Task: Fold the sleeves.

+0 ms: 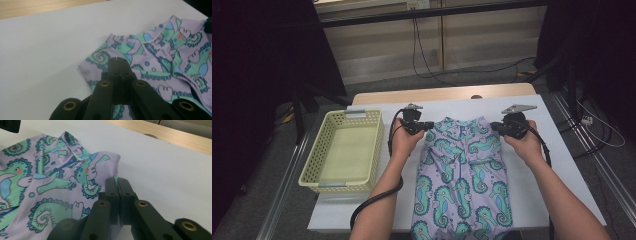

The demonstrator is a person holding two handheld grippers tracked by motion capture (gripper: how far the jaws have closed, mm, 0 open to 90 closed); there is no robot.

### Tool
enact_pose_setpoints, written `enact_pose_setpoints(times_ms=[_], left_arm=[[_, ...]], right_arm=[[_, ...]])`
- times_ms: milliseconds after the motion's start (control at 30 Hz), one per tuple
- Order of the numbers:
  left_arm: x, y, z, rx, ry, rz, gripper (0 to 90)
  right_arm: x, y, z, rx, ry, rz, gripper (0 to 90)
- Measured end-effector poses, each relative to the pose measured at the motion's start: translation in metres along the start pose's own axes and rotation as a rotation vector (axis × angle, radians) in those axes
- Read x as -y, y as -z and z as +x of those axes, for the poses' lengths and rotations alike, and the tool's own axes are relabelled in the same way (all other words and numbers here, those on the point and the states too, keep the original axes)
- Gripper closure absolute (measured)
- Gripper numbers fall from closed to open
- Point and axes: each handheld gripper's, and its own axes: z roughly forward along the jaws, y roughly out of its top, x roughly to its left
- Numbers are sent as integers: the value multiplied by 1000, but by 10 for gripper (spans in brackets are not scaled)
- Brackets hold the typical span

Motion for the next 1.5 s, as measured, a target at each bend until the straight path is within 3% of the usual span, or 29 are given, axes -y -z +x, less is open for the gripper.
enact_pose_setpoints(times_ms=[133,233,300,500,567,633,700,800,833,900,967,1067,1133,1267,1500], left_arm=[[4,8,-1,10,-2,-6,900],[3,6,1,-12,11,-21,900],[1,0,4,-34,5,-22,758],[-1,-24,10,-102,-5,6,549],[0,-34,12,-114,8,26,556],[0,-41,13,-137,-13,47,562],[2,-46,16,-135,-42,64,594],[2,-48,14,-114,-10,50,715],[2,-47,13,-85,-10,68,815],[1,-45,11,-70,-14,81,876],[0,-40,11,-49,-13,94,881],[-1,-26,9,-8,0,58,883],[0,-14,7,-1,-16,37,883],[2,3,6,19,-24,7,884],[5,22,-8,45,-93,1,884]], right_arm=[[-2,8,4,-7,17,-13,887],[-2,10,5,-6,26,-10,887],[-1,8,5,-1,21,-7,887],[2,3,5,-8,4,-7,887],[3,1,4,-12,3,-1,887],[4,-1,3,-15,2,2,887],[4,-2,2,-16,-3,1,886],[5,-2,1,-25,-13,0,887],[5,-3,2,-35,-22,-3,886],[4,-2,5,-24,-6,-1,886],[4,-1,6,-31,-9,-6,887],[4,4,9,-29,14,-8,886],[5,8,9,-24,28,-10,887],[7,16,8,-31,6,-33,887],[10,33,12,-50,34,-64,887]])
